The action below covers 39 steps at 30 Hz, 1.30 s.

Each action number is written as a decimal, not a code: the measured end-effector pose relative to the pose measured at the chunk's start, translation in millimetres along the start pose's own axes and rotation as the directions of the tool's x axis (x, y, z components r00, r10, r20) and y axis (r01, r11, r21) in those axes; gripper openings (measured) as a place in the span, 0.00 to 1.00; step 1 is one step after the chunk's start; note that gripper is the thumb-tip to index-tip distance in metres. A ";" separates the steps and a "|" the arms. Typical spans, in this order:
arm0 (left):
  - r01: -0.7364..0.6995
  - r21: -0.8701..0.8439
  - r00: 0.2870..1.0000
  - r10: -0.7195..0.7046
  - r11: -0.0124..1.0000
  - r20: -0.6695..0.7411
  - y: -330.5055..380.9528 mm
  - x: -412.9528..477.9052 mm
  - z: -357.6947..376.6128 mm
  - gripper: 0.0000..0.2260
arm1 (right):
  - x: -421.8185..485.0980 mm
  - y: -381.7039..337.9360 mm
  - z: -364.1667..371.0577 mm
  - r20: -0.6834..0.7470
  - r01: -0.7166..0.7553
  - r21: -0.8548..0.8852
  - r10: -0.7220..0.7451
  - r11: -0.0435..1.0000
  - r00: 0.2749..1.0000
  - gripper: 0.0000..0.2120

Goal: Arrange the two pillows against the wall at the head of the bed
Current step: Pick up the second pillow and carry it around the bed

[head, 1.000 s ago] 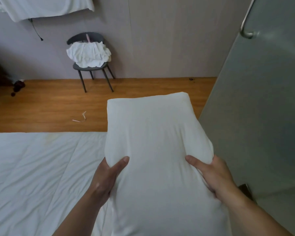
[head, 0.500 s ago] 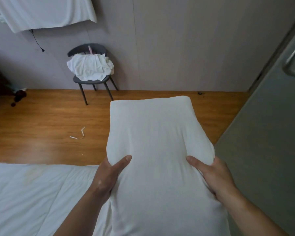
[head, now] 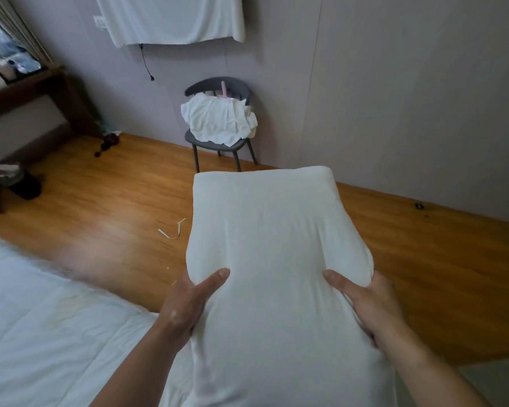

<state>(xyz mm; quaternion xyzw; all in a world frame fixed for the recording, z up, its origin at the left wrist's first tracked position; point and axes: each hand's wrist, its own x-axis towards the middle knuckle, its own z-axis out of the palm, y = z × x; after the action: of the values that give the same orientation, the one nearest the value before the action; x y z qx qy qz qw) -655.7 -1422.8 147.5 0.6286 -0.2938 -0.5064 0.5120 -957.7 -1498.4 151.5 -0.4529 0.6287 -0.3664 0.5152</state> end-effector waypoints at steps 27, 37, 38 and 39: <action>-0.068 -0.218 0.806 -0.075 0.974 -0.587 125.9 345.5 -219.2 0.32 | 399.1 -220.4 435.9 0.582 0.217 -0.176 -0.076 0.960 0.810 0.37; -0.113 -0.248 0.571 -0.141 0.962 -0.809 164.1 409.3 -315.3 0.38 | 462.7 -285.5 636.3 0.806 0.311 -0.218 -0.009 0.925 0.592 0.47; -0.115 -0.249 0.546 -0.148 0.962 -0.825 166.6 413.9 -327.7 0.39 | 463.4 -290.1 657.0 0.819 0.319 -0.220 -0.003 0.922 0.573 0.46; -0.105 -0.250 0.515 -0.162 0.963 -0.842 168.2 418.8 -340.5 0.39 | 463.6 -293.6 677.3 0.829 0.326 -0.229 0.008 0.917 0.560 0.44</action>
<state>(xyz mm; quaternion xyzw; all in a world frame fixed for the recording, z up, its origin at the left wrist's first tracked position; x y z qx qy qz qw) -179.7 -1727.9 152.5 0.7252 0.0786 -0.1743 0.6615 -265.1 -2027.7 141.4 -0.7112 0.3312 -0.0415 0.6187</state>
